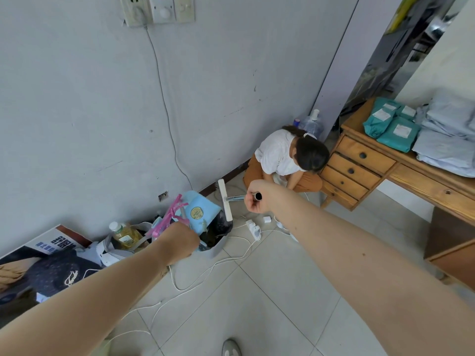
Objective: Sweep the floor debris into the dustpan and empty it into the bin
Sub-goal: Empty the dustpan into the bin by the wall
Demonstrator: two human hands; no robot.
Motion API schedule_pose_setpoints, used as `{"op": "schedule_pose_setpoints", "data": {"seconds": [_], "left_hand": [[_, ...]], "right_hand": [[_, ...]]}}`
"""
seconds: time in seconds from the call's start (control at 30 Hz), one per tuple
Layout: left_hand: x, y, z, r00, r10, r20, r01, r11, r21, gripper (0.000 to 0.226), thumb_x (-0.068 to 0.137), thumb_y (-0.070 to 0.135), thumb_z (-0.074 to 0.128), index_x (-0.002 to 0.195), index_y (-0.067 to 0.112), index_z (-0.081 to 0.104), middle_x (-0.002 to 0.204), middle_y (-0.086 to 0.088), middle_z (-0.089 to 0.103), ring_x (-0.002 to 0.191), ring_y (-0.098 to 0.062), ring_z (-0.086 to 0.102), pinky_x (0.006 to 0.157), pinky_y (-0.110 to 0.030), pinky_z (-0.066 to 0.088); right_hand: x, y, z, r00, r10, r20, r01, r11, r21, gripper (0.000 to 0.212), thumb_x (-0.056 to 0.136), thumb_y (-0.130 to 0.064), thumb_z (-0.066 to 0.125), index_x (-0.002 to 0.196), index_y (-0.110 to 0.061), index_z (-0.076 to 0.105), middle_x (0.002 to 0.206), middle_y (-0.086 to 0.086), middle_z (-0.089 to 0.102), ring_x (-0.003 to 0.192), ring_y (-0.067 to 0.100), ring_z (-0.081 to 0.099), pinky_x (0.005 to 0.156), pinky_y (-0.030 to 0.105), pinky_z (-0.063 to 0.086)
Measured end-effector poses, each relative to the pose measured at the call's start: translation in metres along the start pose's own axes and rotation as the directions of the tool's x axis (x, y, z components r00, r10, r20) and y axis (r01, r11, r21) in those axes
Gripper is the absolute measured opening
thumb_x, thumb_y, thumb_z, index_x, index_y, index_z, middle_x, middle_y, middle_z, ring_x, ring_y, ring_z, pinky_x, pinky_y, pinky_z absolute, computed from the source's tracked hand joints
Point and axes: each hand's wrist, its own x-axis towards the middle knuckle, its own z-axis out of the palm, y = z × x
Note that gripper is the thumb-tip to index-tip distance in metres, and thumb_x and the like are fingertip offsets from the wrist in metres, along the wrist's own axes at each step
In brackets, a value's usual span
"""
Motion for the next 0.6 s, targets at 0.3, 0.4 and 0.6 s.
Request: {"op": "schedule_pose_setpoints", "data": {"seconds": [0.3, 0.4, 0.6], "left_hand": [[0.004, 0.073, 0.022, 0.984, 0.128, 0.122, -0.149, 0.973, 0.177, 0.014, 0.082, -0.012, 0.058, 0.09, -0.002, 0.063, 0.083, -0.009, 0.068, 0.072, -0.025, 0.066, 0.051, -0.031, 0.041], [0.006, 0.051, 0.012, 0.994, 0.093, 0.048, -0.1, 0.981, 0.167, 0.012, 0.08, -0.011, 0.058, 0.082, 0.001, 0.06, 0.081, -0.009, 0.068, 0.07, -0.025, 0.065, 0.047, -0.027, 0.035], [0.004, 0.019, -0.009, 0.999, -0.021, -0.026, 0.023, 0.996, 0.084, 0.02, 0.081, -0.007, 0.05, 0.083, 0.008, 0.062, 0.082, -0.007, 0.069, 0.068, -0.023, 0.062, 0.042, -0.024, 0.026]], "right_hand": [[0.003, 0.013, -0.009, 1.0, 0.024, -0.013, -0.024, 0.999, 0.033, 0.027, 0.096, -0.005, 0.025, 0.076, -0.005, 0.043, 0.036, 0.005, 0.034, 0.019, 0.012, 0.034, 0.03, 0.011, 0.035], [0.0, 0.01, -0.012, 0.996, 0.016, -0.085, -0.01, 0.997, 0.072, 0.013, 0.092, -0.006, 0.036, 0.084, -0.007, 0.045, 0.054, 0.005, 0.038, 0.021, 0.016, 0.035, 0.032, 0.015, 0.036], [0.002, 0.012, -0.008, 0.997, -0.04, -0.073, 0.042, 0.999, 0.019, 0.02, 0.091, -0.004, 0.028, 0.079, -0.005, 0.044, 0.056, 0.006, 0.038, 0.021, 0.014, 0.036, 0.032, 0.013, 0.035]]}}
